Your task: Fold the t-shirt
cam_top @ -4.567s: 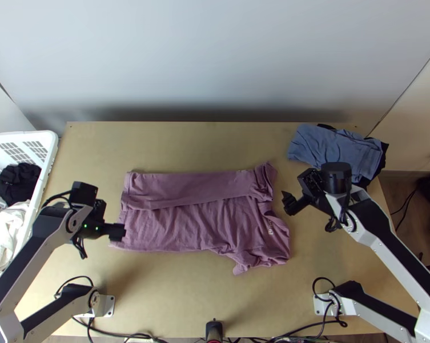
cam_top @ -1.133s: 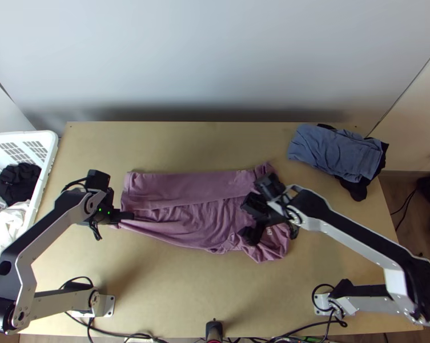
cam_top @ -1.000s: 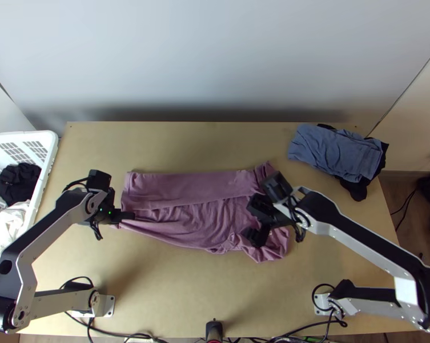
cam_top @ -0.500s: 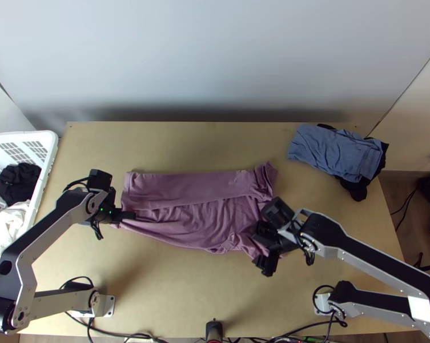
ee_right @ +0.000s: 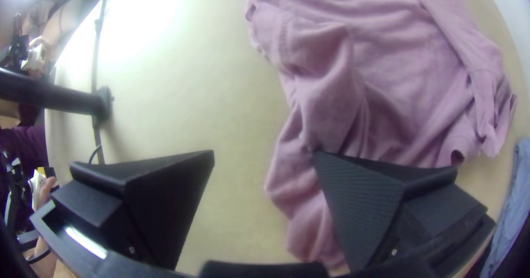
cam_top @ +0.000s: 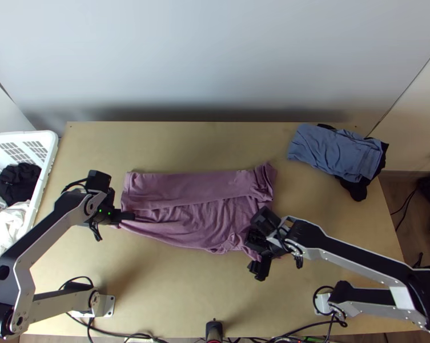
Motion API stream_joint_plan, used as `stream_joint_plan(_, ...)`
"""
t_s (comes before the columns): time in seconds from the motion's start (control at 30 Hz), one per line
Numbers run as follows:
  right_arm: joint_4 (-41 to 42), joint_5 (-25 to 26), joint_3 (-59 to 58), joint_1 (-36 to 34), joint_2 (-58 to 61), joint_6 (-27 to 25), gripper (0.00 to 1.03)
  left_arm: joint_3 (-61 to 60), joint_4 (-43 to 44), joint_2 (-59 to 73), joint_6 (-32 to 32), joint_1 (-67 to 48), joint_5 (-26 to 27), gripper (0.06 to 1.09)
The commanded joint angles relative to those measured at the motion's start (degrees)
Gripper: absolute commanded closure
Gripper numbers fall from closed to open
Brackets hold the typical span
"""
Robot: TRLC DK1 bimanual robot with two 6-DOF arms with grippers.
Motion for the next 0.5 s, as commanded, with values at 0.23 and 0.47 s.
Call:
stream_joint_plan(0.23,6.33,1.17,-0.37,-0.68,7.08,0.26,0.33,-0.64,-0.70,-1.58,0.03,0.27,0.10,1.03)
stream_joint_plan(0.47,7.39,2.49,0.95,-4.28,6.90,-0.62,0.61,-1.17,-0.96,-2.37,0.03,0.35,0.10,1.03)
